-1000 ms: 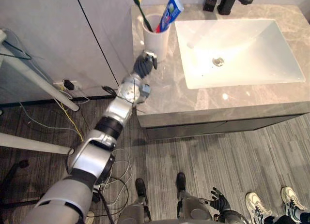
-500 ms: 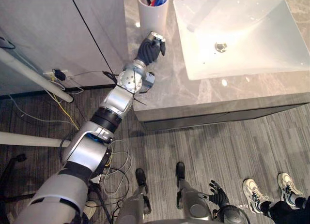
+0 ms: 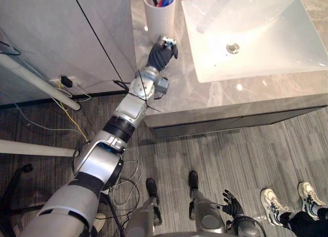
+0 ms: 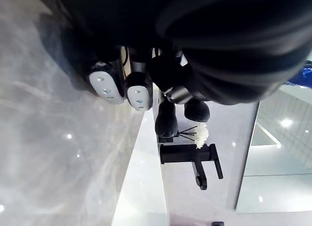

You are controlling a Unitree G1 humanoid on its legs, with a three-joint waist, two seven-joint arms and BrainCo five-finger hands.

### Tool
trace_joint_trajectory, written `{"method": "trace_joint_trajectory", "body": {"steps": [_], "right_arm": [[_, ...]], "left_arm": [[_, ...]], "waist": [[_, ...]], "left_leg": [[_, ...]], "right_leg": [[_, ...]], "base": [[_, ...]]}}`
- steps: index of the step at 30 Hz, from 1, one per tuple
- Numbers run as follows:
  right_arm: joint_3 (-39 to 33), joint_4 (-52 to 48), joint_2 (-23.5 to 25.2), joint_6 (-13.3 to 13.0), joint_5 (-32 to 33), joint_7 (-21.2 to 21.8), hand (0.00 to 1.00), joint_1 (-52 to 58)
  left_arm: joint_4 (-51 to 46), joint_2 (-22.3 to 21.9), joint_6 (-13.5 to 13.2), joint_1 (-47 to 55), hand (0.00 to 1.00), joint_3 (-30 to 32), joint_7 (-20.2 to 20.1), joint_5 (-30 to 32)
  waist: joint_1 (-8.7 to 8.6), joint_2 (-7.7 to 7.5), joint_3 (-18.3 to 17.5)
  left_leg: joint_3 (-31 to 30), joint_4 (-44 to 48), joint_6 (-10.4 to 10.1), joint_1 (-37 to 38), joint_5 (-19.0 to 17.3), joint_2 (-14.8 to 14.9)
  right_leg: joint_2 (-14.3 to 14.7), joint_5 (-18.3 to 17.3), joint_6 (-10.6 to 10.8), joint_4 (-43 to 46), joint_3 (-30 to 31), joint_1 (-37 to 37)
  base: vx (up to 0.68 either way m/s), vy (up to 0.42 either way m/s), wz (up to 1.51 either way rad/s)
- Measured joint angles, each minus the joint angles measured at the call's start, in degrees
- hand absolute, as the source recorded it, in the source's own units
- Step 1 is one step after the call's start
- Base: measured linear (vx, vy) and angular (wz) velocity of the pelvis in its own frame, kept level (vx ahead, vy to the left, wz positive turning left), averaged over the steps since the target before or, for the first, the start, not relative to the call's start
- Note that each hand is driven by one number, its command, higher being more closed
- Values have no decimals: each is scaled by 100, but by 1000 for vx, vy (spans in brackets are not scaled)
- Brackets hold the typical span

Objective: Organize washtable

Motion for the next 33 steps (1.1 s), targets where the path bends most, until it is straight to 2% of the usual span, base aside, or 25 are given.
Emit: {"method": "trace_joint_trajectory", "body": {"steps": [6, 15, 24, 31, 33], "right_arm": [[0, 91, -5, 14, -14, 1, 0, -31], [119, 102, -58, -5, 3, -14, 0, -30], [131, 99, -50, -14, 6, -26, 0, -30], [148, 87, -55, -30, 10, -34, 0, -32], [174, 73, -57, -38, 15, -38, 0, -52]], "left_arm": [[36, 145, -101, 79, 100, 57, -102, 7], [592, 163, -151, -520, 100, 68, -64, -25], [657, 161, -258, -740, 100, 61, 37, -560], [504, 165, -358, -780, 100, 74, 53, -762], [717, 161, -344, -1075, 100, 72, 66, -796]], "waist": [[25, 10, -3], [15, -1, 3], [12, -44, 40], [24, -63, 121], [21, -91, 201]], "left_leg": [[-57, -5, -1, 3, 2, 13], [-91, 23, 3, -200, 5, -5], [-101, 67, 4, -359, 5, -5], [-101, 63, 4, -412, 5, -8], [-102, 64, 14, -434, 13, -15]], "right_leg": [[20, -1, -18, -40, -63, 47], [-3, 45, 43, -15, -62, -136], [-13, 45, 43, 60, -44, -317], [-30, 44, 44, 60, -46, -371], [-38, 53, 56, 61, -46, -392]], "base": [[-16, -12, 5], [1, 0, 0], [0, 0, 0], [0, 0, 0], [0, 0, 0]]}}
